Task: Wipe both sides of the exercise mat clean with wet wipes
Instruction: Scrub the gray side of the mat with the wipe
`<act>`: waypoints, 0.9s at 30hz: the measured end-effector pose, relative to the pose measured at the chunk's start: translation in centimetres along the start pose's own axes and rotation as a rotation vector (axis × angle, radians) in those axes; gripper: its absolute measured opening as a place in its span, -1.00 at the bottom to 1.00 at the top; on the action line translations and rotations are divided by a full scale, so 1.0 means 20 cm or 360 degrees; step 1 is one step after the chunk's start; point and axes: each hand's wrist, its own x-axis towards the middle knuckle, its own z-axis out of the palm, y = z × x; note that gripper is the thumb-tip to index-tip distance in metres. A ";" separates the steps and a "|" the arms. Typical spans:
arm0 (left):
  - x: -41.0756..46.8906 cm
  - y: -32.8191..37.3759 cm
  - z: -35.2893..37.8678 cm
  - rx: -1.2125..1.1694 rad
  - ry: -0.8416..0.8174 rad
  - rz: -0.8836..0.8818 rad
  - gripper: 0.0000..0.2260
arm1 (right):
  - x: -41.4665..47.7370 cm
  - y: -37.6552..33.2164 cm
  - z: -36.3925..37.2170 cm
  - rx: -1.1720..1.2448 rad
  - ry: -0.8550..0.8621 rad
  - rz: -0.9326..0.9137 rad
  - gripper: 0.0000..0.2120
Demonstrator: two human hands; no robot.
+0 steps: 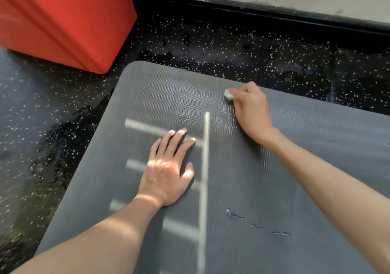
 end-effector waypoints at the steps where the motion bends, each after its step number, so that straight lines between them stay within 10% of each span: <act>1: 0.00 0.00 0.00 0.0004 -0.0007 0.0005 -0.51 | 0.08 0.04 -0.01 -0.0042 0.0031 0.0116 -0.78; 27: -0.01 0.00 0.00 0.0023 0.0019 -0.0013 -0.48 | -0.45 -0.06 -0.11 -0.0241 -0.0158 -0.0327 -0.84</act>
